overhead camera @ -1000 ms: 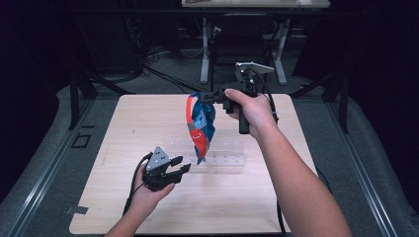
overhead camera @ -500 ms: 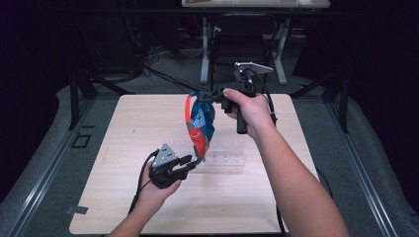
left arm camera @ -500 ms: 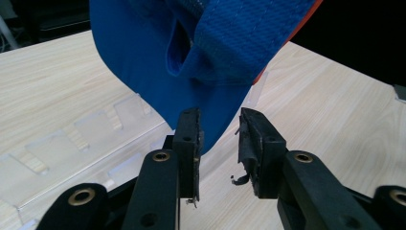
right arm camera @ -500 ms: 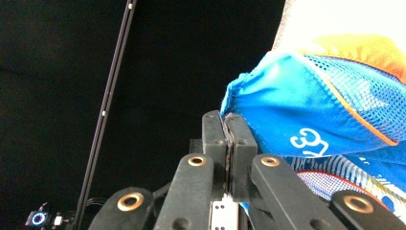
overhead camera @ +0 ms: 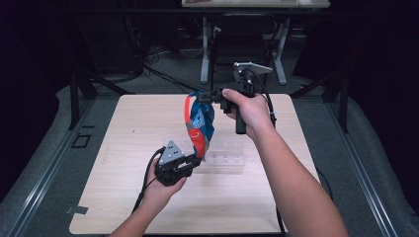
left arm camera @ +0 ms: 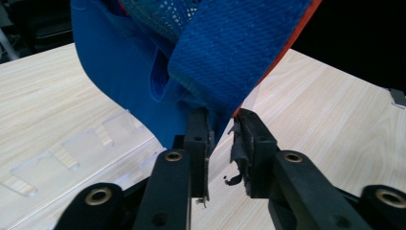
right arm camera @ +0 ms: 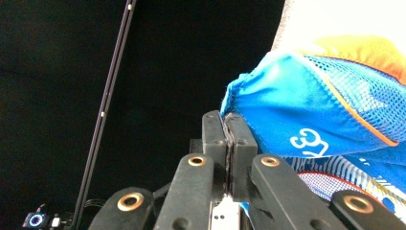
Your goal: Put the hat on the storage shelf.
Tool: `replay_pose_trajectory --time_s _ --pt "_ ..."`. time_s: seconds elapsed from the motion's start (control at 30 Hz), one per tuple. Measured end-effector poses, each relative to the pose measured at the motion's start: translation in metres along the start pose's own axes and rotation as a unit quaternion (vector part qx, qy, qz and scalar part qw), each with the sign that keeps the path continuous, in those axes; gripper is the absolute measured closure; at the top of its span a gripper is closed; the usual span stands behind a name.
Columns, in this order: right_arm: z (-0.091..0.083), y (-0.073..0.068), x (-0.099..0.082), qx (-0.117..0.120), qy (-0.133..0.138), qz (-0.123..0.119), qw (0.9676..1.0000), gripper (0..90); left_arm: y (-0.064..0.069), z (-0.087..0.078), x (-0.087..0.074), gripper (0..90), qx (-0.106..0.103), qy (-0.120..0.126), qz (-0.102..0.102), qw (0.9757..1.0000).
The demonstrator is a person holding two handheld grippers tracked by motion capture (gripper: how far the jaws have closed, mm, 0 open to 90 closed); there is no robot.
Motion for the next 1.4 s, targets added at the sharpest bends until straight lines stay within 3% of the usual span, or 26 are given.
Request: replay_pose_trajectory --time_s 0.27,0.53,0.77,1.13,1.27,1.4 --pt "0.000 0.000 -0.001 -0.001 -0.002 -0.001 1.0000 88.0 0.000 0.002 0.000 84.8 0.014 -0.005 0.011 0.9998" --pt "-0.001 0.004 -0.001 -0.007 0.001 -0.001 1.0000 86.4 -0.004 0.000 -0.002 86.9 0.033 -0.013 0.016 0.9993" --pt "-0.007 0.005 0.000 -0.006 0.005 -0.001 1.0000 82.9 -0.006 -0.001 -0.007 87.3 0.047 -0.026 0.034 0.9980" --pt "-0.021 0.011 0.000 -0.008 0.016 0.001 0.9998 82.4 -0.015 -0.003 -0.022 87.2 0.045 -0.025 0.014 0.9986" --pt "-0.028 0.012 -0.002 -0.023 0.021 -0.006 0.9995 81.3 -0.023 -0.006 -0.031 86.9 0.041 -0.026 -0.015 0.9987" --pt "-0.033 0.013 -0.004 -0.039 0.025 -0.016 0.9988 81.0 -0.025 -0.009 -0.039 86.7 0.041 -0.028 -0.017 0.9986"
Point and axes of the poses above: each handheld gripper's, and its own axes: z roughly forward along the jaws, x roughly out of its top, y roughly to its right, the point moved 5 cm from there along z, roughly forward along the jaws, and after that the axes turned 6 degrees about -x, right-handed, at the moved point
